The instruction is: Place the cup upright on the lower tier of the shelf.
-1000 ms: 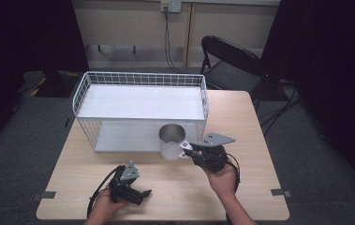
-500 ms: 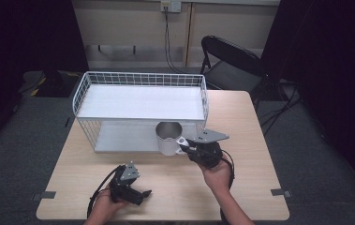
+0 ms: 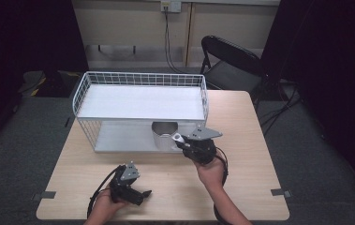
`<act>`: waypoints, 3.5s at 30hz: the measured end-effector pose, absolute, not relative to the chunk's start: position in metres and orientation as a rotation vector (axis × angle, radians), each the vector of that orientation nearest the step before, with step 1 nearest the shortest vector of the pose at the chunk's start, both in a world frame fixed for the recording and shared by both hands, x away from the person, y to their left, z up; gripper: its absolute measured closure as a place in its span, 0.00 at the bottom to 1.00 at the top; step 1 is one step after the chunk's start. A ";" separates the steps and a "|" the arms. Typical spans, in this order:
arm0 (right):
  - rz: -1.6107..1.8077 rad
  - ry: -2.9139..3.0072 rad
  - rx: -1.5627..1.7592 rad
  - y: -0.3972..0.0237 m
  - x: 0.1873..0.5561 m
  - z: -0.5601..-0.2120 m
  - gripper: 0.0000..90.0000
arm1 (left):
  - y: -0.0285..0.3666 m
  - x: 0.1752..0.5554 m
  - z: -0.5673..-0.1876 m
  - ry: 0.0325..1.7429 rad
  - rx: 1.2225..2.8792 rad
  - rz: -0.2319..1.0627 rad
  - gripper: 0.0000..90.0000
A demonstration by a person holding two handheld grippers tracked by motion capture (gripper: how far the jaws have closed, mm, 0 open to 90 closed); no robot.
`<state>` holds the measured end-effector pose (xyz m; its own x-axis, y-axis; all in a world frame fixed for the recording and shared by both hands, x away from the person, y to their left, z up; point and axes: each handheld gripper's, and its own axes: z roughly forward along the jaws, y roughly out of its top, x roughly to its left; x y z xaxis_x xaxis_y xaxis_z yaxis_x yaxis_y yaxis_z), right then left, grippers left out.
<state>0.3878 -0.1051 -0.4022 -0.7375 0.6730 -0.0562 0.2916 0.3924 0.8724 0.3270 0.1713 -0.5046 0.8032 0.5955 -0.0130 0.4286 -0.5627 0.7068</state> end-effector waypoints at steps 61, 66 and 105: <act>1.245 2.128 1.019 -0.068 0.423 -0.443 0.80 | 0.171 0.327 -0.505 0.751 2.257 0.296 0.02; 1.251 2.123 1.035 -0.067 0.424 -0.444 0.79 | 0.171 0.327 -0.504 0.754 2.259 0.299 0.02; 1.286 2.271 0.986 -0.114 0.371 -0.435 0.14 | 0.171 0.327 -0.505 0.752 2.257 0.296 0.01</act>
